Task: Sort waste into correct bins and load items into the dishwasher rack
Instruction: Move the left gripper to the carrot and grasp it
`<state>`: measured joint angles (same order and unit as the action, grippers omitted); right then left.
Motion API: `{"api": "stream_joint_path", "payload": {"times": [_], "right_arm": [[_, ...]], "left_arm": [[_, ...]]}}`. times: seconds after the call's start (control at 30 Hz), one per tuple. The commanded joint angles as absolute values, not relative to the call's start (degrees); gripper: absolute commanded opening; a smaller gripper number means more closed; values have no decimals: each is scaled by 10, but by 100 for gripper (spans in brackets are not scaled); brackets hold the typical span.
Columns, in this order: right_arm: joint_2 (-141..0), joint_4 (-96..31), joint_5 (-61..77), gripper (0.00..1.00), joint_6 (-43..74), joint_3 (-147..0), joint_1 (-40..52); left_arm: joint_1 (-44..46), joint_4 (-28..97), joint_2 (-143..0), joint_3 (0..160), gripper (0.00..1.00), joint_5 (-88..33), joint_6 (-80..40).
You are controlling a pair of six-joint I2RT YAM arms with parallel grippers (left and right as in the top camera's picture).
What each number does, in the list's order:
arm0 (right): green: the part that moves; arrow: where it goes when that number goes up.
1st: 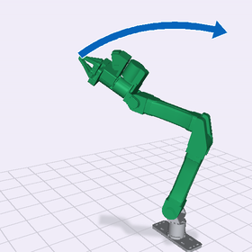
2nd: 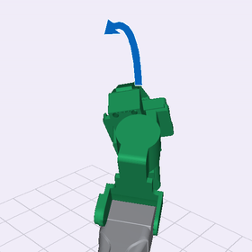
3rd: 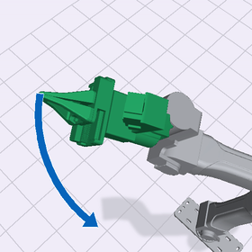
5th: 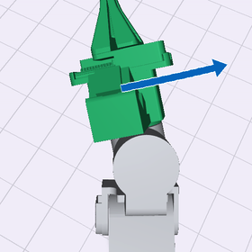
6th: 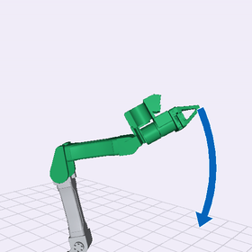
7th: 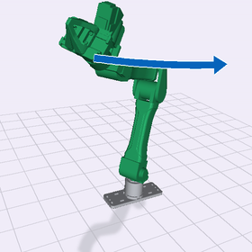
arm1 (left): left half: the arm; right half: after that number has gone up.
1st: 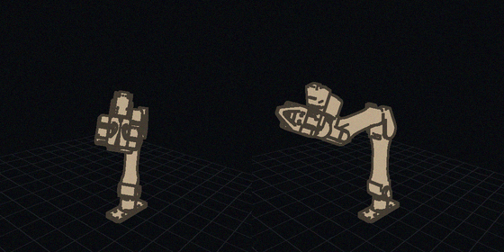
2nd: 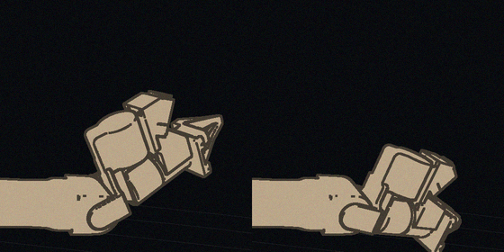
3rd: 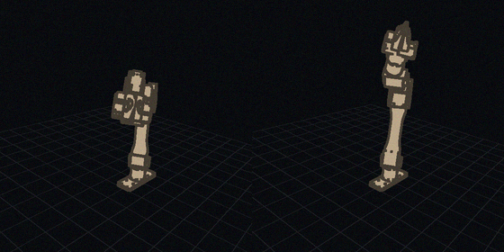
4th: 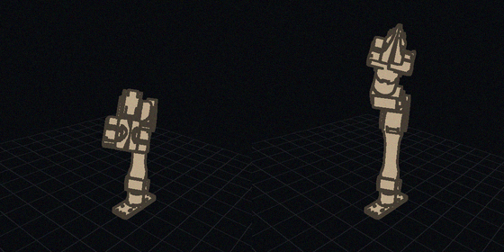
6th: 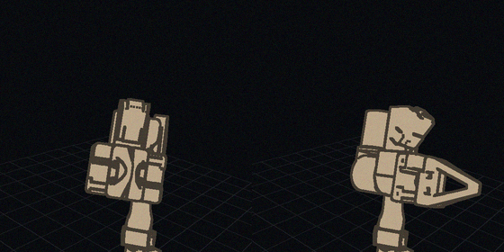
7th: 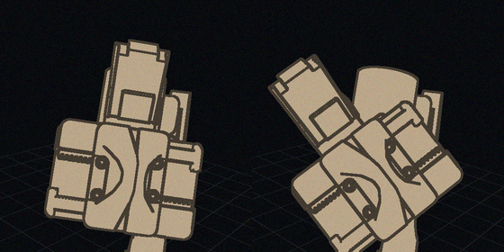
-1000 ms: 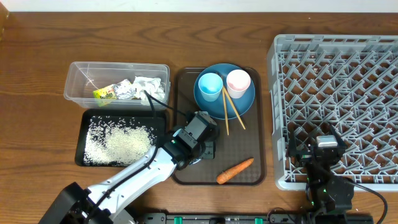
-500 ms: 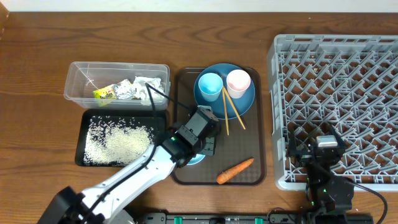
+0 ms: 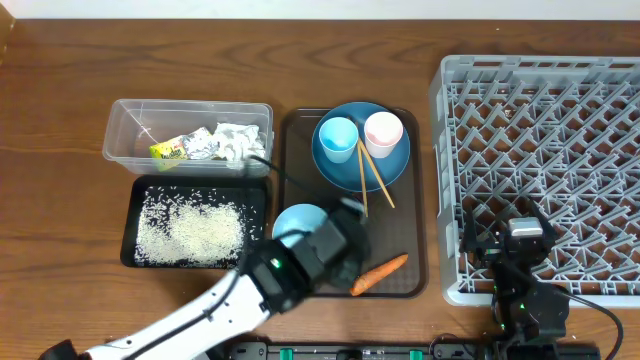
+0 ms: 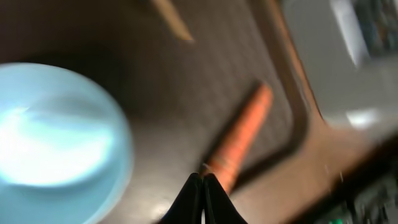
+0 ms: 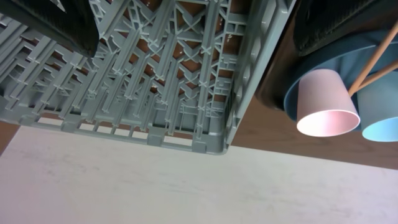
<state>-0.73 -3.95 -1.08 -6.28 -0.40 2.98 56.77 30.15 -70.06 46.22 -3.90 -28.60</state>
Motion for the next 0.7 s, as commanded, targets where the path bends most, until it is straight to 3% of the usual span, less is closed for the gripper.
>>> {"api": "stream_joint_path", "payload": {"times": [0.0,0.27,0.33,0.47,0.53,0.67], "right_arm": [[-7,-41,-15,99,-58,-3,31],[-7,-41,-15,99,-58,-3,31],[-7,-41,-15,99,-58,-3,31],[-7,-41,-15,99,-58,-3,31],[-6,-41,-15,99,-59,-3,31],[-6,-41,-15,99,-58,-3,31]], "left_arm": [[623,303,-721,475,6,-9,-267],[703,263,-802,475,8,20,-266],[712,248,-824,475,14,20,-266],[713,231,-860,475,16,20,-266],[713,225,-875,475,29,20,-266],[713,210,-897,475,32,24,-266]]}}
